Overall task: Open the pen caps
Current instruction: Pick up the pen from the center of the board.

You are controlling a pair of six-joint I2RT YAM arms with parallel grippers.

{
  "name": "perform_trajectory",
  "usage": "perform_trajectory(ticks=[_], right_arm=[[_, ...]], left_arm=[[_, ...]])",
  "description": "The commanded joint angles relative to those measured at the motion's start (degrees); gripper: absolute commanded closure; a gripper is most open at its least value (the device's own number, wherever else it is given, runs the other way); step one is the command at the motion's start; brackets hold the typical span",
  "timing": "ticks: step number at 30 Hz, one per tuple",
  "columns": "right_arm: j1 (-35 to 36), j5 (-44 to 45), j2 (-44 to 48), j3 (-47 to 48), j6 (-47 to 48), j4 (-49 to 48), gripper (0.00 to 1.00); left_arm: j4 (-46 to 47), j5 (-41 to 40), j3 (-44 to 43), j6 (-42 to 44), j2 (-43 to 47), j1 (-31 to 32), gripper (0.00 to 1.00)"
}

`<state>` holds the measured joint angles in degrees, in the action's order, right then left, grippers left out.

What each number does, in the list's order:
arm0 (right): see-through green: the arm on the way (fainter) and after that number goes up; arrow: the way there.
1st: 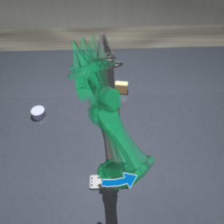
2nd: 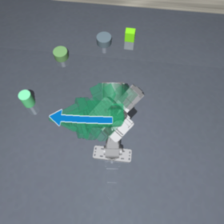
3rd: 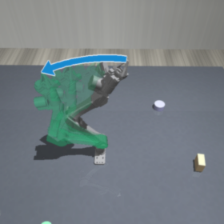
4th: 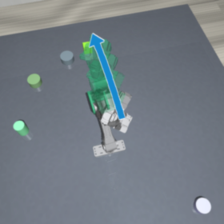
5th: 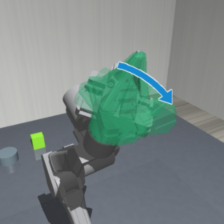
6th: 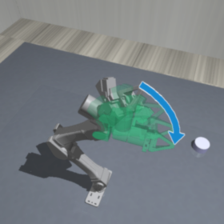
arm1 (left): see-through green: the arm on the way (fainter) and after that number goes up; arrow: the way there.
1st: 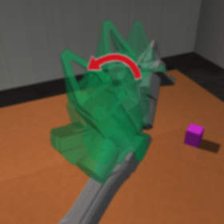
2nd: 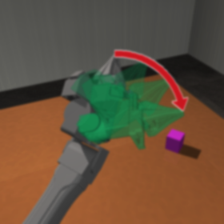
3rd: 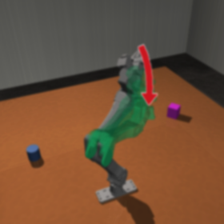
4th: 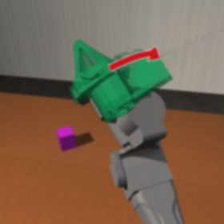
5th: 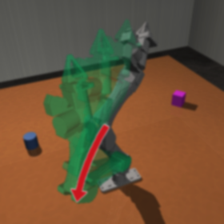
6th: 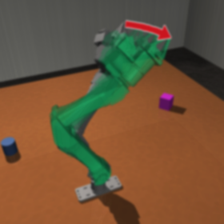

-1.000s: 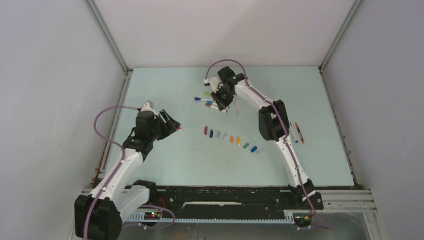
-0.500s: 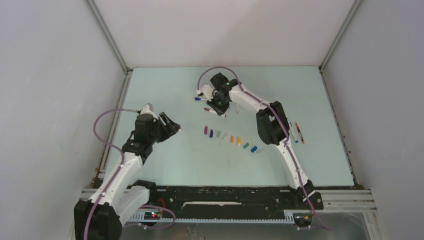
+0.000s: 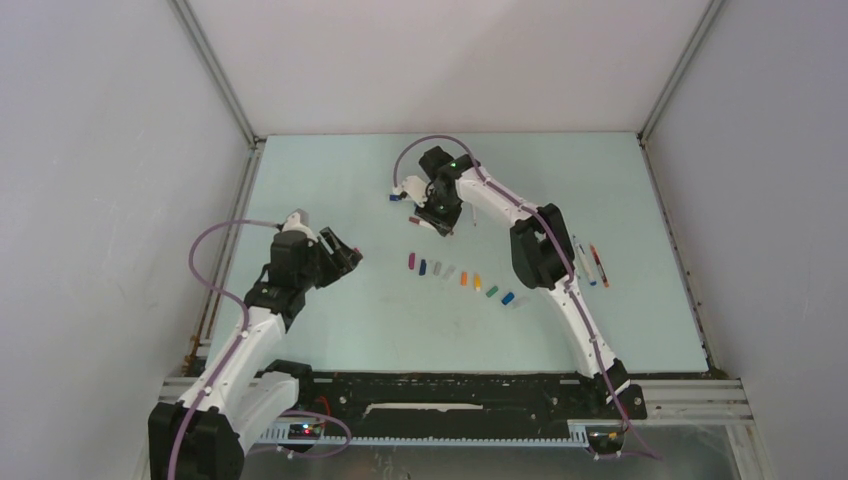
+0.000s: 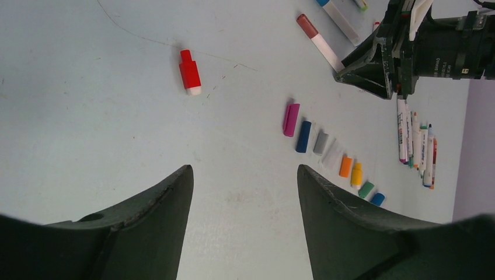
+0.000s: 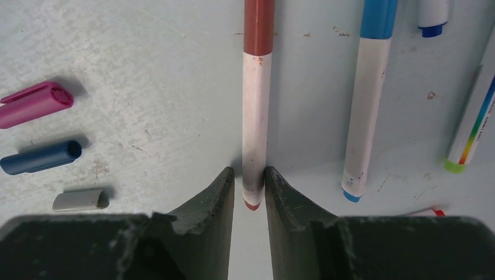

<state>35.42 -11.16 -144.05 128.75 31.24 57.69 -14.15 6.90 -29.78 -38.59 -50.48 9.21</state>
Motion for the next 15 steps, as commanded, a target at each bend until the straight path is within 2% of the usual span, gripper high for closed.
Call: perform_trajectory(ticks=[1, 4, 6, 7, 15], right_arm=[[0.5, -1.0, -3.5, 1.5, 1.6, 4.3, 0.74], [0.4, -1.1, -3.8, 1.3, 1.9, 4.4, 0.84], [0.5, -1.0, -3.4, 1.0, 1.7, 3.9, 0.98], [0.5, -0.9, -2.7, 0.5, 1.5, 3.2, 1.0], [0.2, -2.7, 9.2, -9.0, -1.3, -6.1, 1.0]], left_arm=[[2.6, 1.7, 1.5, -0.5, 0.9, -0.4, 0.31], [3.6, 2.7, 2.1, -1.1, 0.9, -0.4, 0.31], [4.7, 3.5, 2.6, -1.6, 0.9, -0.4, 0.31], [5.4, 4.2, 2.9, -2.2, 1.0, -0.4, 0.31], [19.7, 14.2, 8.5, -10.4, 1.3, -0.4, 0.29]])
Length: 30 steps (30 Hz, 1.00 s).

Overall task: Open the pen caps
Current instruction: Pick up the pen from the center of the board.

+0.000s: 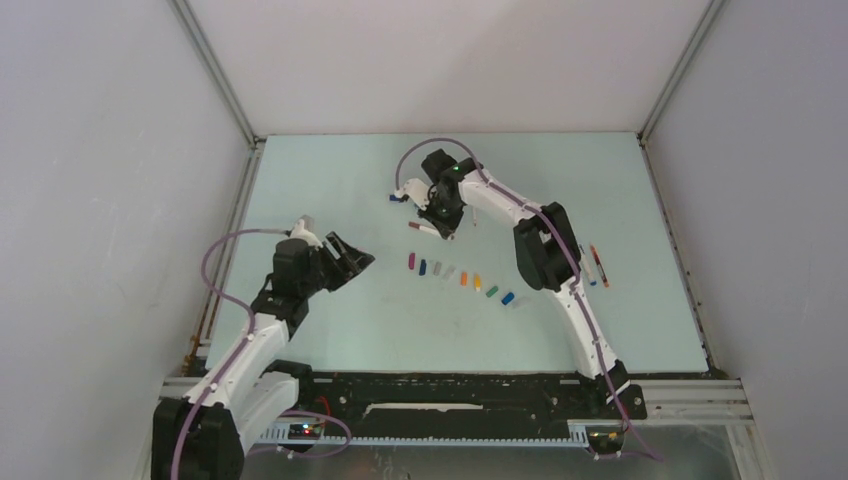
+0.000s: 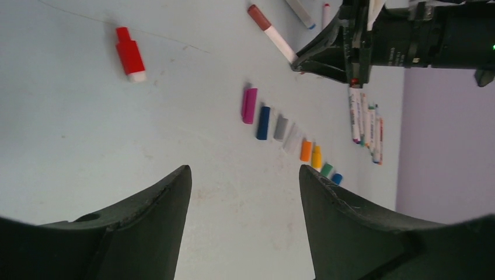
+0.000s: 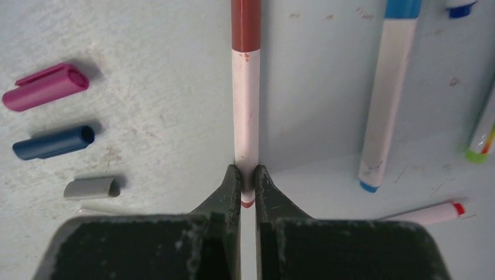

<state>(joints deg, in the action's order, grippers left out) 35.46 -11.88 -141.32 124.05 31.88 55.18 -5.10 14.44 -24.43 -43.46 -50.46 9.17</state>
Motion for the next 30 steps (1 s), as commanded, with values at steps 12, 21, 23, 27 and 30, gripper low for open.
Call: perform_trajectory(ticks=[12, 21, 23, 27, 30], right_arm=[[-1.2, -17.5, 25.6, -22.9, -6.5, -11.7, 1.0], [-1.8, -33.8, 40.1, -40.1, -8.3, -12.7, 1.0], [-2.7, -36.9, 42.1, -42.0, -8.8, -12.5, 1.0], [-4.3, -42.9, 44.3, -44.6, -9.7, -11.9, 1.0], [-4.1, -45.9, 44.8, -46.2, -9.2, -11.6, 1.0]], left_arm=[[33.7, 14.1, 8.9, -16.7, 5.5, 0.5, 0.18], [40.0, 9.7, 5.1, -17.3, 2.4, 9.7, 0.15], [40.3, 8.6, 4.7, -17.5, 0.9, 11.1, 0.14], [41.0, 6.7, 4.0, -18.1, -1.5, 13.3, 0.12], [41.8, 6.0, 3.2, -18.6, -3.6, 14.8, 0.12]])
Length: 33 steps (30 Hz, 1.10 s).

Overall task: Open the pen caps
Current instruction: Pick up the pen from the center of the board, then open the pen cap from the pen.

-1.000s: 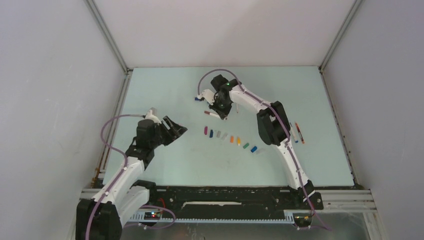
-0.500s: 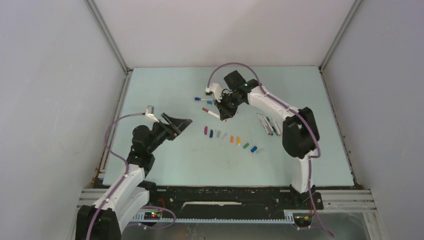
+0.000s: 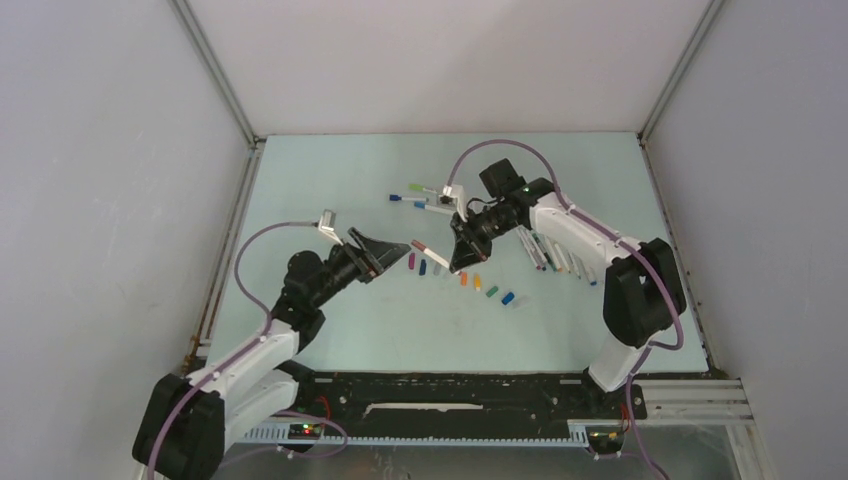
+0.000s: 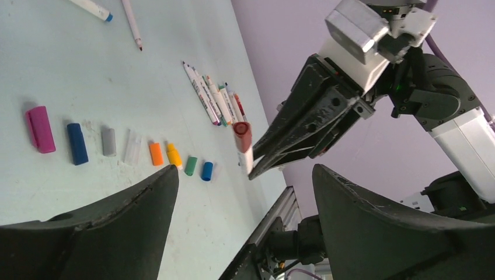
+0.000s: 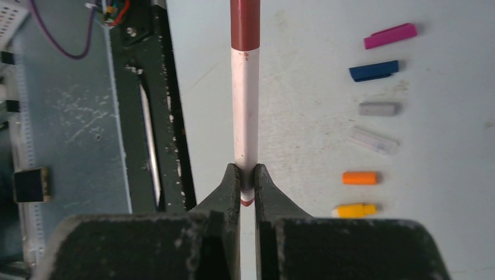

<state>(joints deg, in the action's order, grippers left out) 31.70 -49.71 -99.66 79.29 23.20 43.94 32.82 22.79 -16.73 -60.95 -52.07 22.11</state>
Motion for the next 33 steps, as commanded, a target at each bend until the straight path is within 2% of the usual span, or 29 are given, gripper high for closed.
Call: perform_trajectory(ticks=[1, 7, 13, 23, 26, 31, 33], right_arm=[[0.0, -8.5, 3.1, -1.8, -0.2, -0.2, 1.0], [1.5, -10.4, 2.8, -2.6, 0.8, 0.6, 1.0], [1.1, -11.6, 2.2, -2.6, -0.4, 0.3, 1.0], [-0.1, -13.4, 1.7, -3.5, -3.9, -2.6, 1.0], [-0.1, -13.1, 1.6, -3.5, -4.1, -2.6, 1.0], [-0.1, -12.9, 1.4, -3.5, -4.2, -2.8, 1.0], [-0.1, -12.9, 1.4, -3.5, -4.2, -2.7, 1.0]], left_arm=[[4.3, -2.7, -4.6, -1.3, -2.4, 2.3, 0.12], [4.7, -4.6, -5.8, -1.5, -4.7, 4.6, 0.14], [4.9, -5.2, -5.8, -2.1, -4.9, 5.5, 0.33], [4.6, -6.9, -5.4, -2.2, -4.7, 7.6, 0.45], [5.1, -6.6, -6.0, -2.2, -5.6, 8.0, 0.56], [5.2, -5.8, -6.4, -1.9, -6.2, 8.1, 0.78], [5.5, -5.6, -6.5, -1.6, -6.3, 8.2, 0.92]])
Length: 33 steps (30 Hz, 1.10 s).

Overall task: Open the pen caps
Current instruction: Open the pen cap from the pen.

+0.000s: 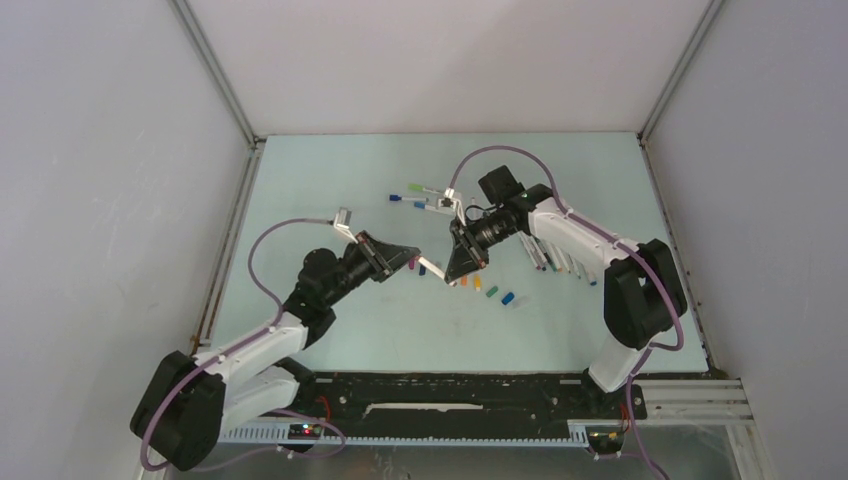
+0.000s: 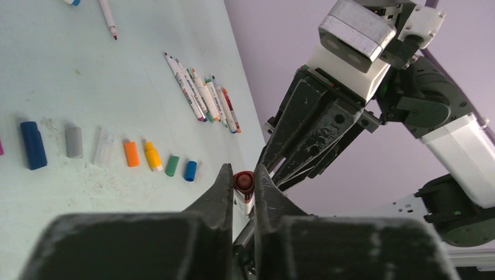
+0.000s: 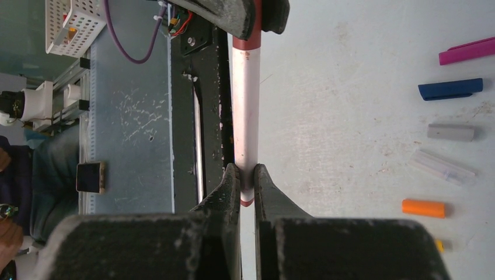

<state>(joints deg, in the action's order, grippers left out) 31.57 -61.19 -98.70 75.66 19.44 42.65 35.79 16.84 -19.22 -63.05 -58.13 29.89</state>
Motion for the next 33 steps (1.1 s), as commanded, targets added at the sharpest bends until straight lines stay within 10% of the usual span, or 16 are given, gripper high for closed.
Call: perform_trajectory(ticks=[1, 3, 8, 14, 19, 22, 33], right_arm=[[0.1, -1.5, 0.4, 0.1, -0.4, -1.3, 1.0], [0.2, -1.8, 0.2, 0.1, -0.7, -1.3, 0.99], [0.6, -2.0, 0.7, 0.1, -1.4, -1.3, 0.63], [0.8, -2.7, 1.1, 0.1, -2.8, -2.4, 0.57], [0.8, -3.8, 1.4, 0.1, -4.1, -3.0, 0.62], [0.8, -4.5, 1.5, 0.1, -4.6, -3.2, 0.98], [3.6, -6.2, 0.4, -0.7, -1.9, -0.8, 1.0]], left_arm=[[2.8, 0.6, -4.1, 0.9, -0.4, 0.4, 0.99], [3.2, 1.0, -4.4, 1.8, -0.5, 0.6, 1.0], [1.3, 1.0, -6.0, 4.5, -0.8, 2.2, 1.0], [1.4, 1.0, -8.0, 5.8, -3.3, 4.5, 1.0], [1.0, 0.8, -9.1, 6.5, -4.6, 5.1, 1.0], [0.4, 0.2, -10.1, 7.7, -4.4, 4.8, 1.0], [-10.1, -5.3, -22.7, 13.1, 6.2, -20.6, 1.0]])
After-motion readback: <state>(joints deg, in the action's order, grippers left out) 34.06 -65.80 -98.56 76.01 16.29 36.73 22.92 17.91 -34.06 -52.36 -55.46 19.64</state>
